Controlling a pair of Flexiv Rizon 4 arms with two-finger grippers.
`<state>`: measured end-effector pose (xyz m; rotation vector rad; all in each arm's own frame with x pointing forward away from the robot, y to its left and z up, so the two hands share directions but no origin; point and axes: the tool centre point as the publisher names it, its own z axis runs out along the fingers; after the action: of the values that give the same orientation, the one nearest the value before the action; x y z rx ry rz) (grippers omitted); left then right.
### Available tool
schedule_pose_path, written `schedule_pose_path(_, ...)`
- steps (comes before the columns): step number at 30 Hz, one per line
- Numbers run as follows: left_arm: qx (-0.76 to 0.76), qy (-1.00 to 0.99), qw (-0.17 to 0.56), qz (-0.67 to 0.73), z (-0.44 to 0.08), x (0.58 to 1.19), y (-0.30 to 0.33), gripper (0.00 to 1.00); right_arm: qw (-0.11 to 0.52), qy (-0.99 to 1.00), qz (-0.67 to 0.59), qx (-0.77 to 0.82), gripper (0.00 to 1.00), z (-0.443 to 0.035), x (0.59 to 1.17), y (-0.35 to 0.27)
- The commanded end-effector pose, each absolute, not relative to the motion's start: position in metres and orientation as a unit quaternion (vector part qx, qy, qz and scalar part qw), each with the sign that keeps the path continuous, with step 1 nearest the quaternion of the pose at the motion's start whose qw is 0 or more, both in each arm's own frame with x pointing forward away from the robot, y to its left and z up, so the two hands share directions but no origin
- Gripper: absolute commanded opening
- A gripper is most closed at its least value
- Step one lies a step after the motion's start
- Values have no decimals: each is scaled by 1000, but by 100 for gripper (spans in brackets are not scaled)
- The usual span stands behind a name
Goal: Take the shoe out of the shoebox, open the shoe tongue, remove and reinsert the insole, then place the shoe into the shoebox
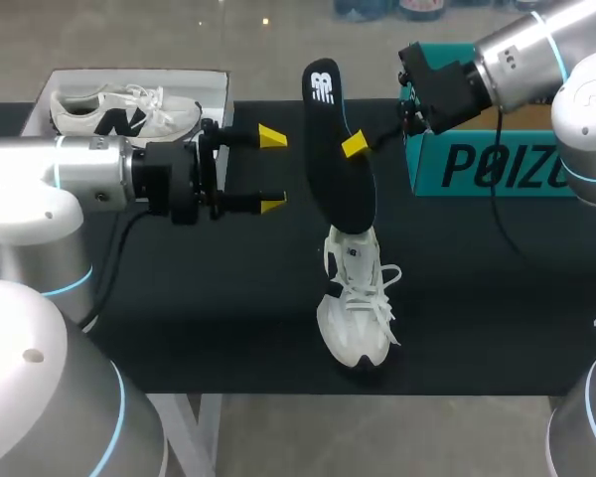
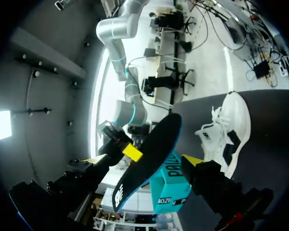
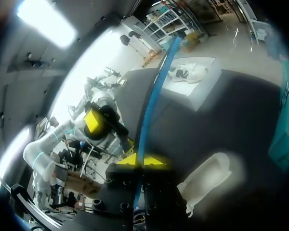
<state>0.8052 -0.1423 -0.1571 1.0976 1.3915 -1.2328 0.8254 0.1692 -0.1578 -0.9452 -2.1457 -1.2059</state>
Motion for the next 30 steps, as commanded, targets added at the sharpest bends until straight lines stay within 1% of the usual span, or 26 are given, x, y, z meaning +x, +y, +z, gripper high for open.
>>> schedule_pose_path(1,443,613,426,-497,-157,804,-132,100,249,-788,-442,-348,0,-158,825,170)
schedule_pose_path(9,417,710,315,-472,-163,787,-108,100,249,-788,-442,-348,0,-158,825,170)
schedule_pose_path(16,382,764,252,-454,-173,768,-94,100,249,-788,-442,-348,0,-158,825,170)
schedule_pose_path(22,354,783,239,-453,-184,758,-81,100,249,-788,-442,-348,0,-158,825,170)
schedule_pose_path(30,326,804,230,-440,-192,760,-66,100,249,-788,-442,-348,0,-158,825,170)
